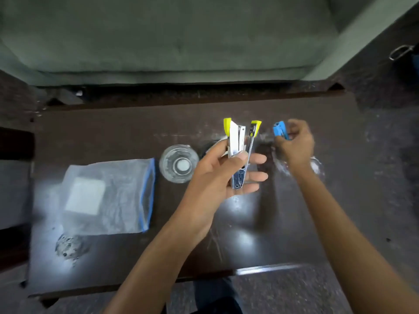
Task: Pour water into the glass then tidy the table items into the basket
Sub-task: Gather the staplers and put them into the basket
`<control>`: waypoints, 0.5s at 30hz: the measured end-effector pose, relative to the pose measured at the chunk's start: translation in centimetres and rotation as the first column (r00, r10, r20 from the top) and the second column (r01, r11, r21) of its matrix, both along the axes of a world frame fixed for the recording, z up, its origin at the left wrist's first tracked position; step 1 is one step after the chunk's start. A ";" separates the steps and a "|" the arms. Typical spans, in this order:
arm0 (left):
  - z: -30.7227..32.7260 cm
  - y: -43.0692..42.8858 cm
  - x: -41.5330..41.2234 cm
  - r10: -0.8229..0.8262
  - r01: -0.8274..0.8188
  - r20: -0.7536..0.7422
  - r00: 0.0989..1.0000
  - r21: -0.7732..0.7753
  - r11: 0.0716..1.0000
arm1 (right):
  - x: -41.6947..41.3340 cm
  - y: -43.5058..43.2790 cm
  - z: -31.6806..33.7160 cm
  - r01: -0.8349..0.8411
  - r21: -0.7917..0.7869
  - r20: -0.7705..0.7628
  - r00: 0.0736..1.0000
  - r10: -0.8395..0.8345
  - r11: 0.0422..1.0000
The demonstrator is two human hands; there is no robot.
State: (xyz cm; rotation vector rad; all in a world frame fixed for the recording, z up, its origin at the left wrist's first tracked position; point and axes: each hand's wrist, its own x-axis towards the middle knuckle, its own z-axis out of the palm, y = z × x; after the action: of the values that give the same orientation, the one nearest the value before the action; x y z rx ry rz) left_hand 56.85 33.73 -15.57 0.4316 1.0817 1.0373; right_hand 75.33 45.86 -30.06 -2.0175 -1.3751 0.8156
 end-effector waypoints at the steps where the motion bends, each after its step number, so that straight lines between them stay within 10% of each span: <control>1: 0.4 -0.3 -1.3 0.031 -0.030 -0.015 0.999 0.008 1.000 | -0.9 0.2 1.6 -0.026 0.032 -0.047 0.999 0.027 0.999; 10: 2.4 -5.3 -18.0 0.440 -0.442 -0.192 0.877 0.037 0.896 | -20.7 -1.4 12.6 -0.546 0.294 -0.131 0.790 0.599 0.784; 15: 2.4 -10.1 -27.7 0.694 -0.711 -0.348 0.630 0.099 0.696 | -33.8 -4.6 13.1 -0.773 0.342 -0.042 0.556 0.830 0.535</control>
State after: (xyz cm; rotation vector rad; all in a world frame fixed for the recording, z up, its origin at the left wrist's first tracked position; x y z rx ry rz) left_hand 29.18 23.63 -13.19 0.1389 1.6807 1.6684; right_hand 41.50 41.25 -16.92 -0.9413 -2.1867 1.0694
